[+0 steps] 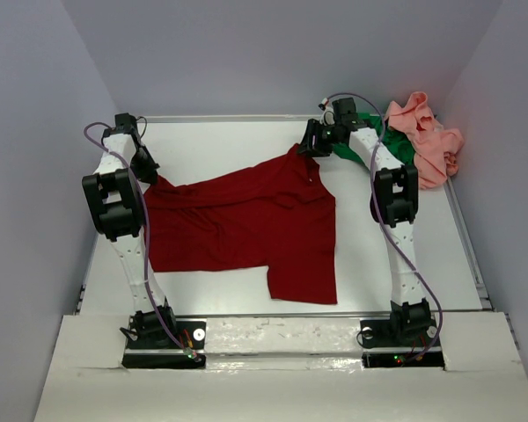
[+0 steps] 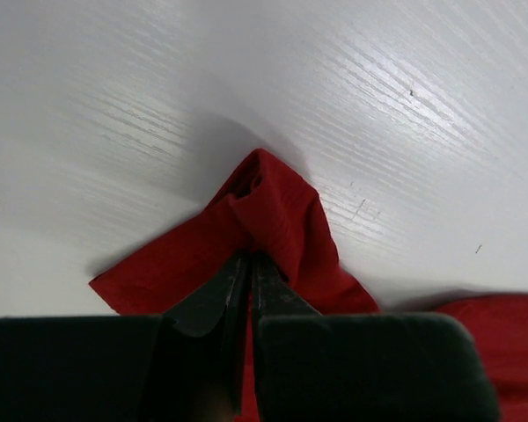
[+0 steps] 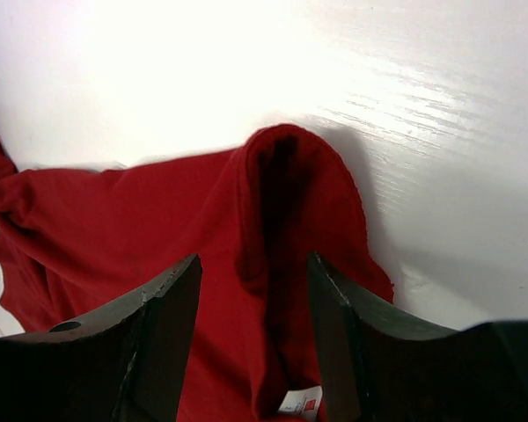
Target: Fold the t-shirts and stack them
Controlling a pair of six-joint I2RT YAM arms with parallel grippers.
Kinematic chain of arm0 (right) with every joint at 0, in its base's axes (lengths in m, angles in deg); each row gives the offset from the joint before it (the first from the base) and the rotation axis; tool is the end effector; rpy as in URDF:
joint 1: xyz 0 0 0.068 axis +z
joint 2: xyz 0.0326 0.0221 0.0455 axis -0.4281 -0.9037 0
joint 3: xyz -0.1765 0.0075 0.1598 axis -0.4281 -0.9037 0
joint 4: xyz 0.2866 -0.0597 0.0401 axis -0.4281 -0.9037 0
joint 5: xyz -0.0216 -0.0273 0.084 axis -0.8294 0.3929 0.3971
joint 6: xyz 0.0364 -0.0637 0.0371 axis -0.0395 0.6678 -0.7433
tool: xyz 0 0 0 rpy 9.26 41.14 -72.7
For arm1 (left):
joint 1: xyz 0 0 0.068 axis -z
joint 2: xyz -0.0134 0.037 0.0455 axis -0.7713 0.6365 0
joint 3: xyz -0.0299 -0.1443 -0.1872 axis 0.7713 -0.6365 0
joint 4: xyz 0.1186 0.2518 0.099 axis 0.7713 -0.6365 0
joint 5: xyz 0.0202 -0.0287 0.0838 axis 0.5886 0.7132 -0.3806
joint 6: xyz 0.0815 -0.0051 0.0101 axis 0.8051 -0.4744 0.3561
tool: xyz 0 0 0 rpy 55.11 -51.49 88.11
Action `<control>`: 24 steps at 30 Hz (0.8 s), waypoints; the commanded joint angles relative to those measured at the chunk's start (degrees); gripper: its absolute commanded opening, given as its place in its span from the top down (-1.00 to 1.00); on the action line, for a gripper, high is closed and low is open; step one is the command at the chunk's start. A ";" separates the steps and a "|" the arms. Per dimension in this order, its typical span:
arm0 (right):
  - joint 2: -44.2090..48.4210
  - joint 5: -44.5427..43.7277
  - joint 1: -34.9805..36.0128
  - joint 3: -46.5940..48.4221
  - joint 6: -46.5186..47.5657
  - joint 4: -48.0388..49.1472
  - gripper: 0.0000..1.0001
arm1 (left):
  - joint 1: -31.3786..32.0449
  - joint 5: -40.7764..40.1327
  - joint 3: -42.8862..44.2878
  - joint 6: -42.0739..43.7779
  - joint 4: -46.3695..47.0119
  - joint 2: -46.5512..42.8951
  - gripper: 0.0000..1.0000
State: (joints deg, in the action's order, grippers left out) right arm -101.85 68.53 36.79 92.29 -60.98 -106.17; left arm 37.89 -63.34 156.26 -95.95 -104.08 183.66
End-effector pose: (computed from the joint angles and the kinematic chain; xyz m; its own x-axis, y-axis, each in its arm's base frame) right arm 0.5657 0.1538 0.1307 -0.8625 0.0885 -0.4982 -0.2613 0.7653 0.5883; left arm 0.4999 0.1065 0.1252 -0.7975 -0.4433 -0.4092 -0.4082 0.8959 -0.1750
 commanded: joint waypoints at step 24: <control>-2.39 4.73 0.34 2.62 -4.32 4.77 0.22 | -0.78 -1.99 -0.66 1.60 -2.47 -4.32 0.71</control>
State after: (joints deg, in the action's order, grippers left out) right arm -103.55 71.75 36.79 93.62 -64.56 -104.40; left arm 37.78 -64.82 156.24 -95.34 -104.76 183.66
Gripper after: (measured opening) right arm 0.424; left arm 0.146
